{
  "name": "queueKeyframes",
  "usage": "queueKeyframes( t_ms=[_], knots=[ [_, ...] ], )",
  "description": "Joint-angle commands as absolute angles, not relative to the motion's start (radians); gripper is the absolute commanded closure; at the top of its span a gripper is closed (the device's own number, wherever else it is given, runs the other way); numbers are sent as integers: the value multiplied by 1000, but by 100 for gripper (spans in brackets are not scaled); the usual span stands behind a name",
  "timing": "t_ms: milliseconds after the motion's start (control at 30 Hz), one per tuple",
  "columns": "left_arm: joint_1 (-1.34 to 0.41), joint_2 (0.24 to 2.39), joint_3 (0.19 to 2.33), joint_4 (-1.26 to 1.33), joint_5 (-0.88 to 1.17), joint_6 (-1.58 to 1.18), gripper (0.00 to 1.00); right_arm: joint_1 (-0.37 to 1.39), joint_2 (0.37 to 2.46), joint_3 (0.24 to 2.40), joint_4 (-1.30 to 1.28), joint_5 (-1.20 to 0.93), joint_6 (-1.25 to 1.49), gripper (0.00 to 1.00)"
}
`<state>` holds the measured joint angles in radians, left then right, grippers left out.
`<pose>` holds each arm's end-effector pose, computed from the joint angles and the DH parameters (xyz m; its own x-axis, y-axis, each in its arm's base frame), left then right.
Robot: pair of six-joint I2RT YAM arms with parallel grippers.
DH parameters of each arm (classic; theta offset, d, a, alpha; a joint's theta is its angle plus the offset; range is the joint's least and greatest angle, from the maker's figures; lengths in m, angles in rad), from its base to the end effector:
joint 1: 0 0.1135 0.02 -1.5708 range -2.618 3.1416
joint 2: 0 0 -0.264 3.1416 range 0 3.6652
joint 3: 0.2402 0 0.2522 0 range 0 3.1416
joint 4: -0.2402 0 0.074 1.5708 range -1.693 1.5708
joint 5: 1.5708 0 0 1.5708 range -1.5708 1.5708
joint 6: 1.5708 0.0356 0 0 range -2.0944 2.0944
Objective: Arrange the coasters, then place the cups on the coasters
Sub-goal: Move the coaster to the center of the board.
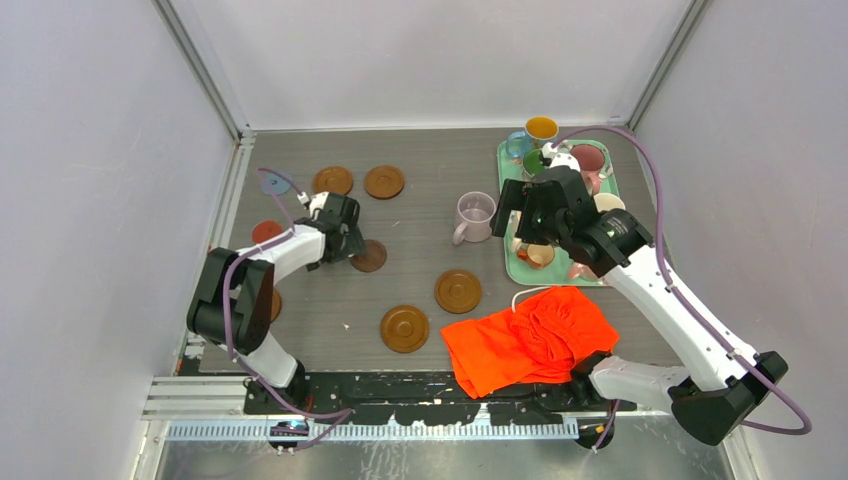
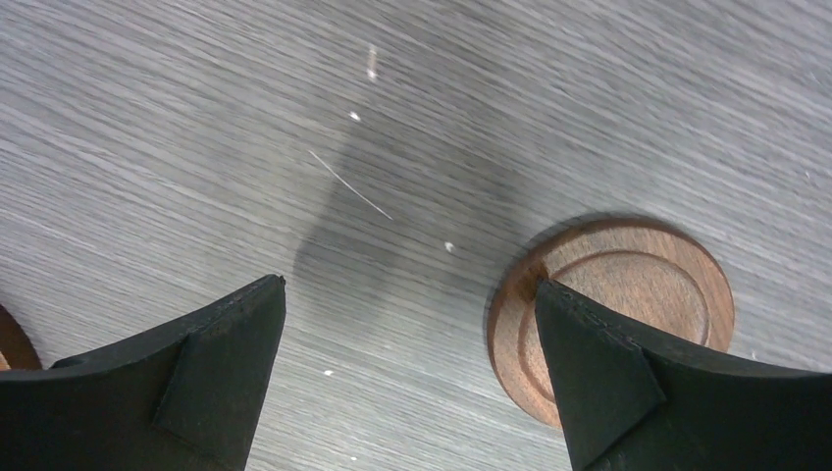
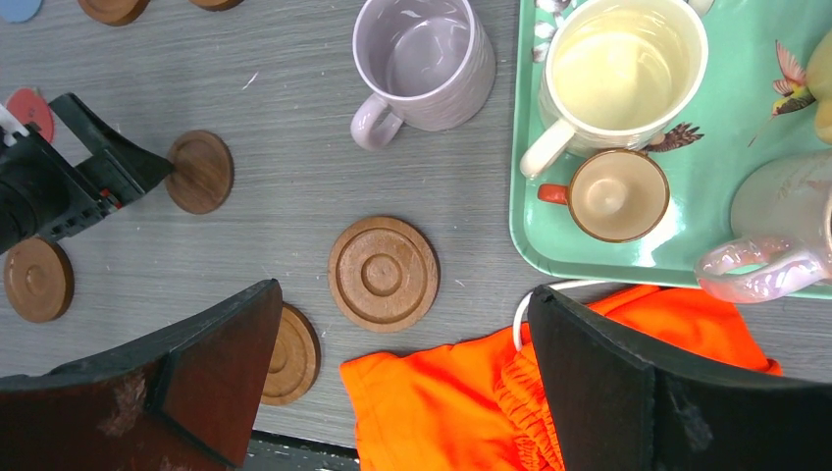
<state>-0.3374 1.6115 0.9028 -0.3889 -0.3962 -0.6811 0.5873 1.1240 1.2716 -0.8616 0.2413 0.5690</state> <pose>0.2918 -0.0878 0.1683 -0.7403 -0.3559 -0.5703 -0.4205 0.9071 -0.0201 0.1891 0.1156 0.3759 -0.6681 0.1838 -0.7210 -0.0329 0.9608 0.2754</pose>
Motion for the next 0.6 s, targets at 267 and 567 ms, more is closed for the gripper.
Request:
queueKeyframes(
  t_ms=[267, 567],
  knots=[
    [-199, 1641, 940, -346, -376, -686, 0, 593, 1123, 1333, -863, 226, 537, 0],
    [-115, 1656, 974, -345, -337, -687, 0, 593, 1127, 1330, -859, 223, 535, 0]
  ],
)
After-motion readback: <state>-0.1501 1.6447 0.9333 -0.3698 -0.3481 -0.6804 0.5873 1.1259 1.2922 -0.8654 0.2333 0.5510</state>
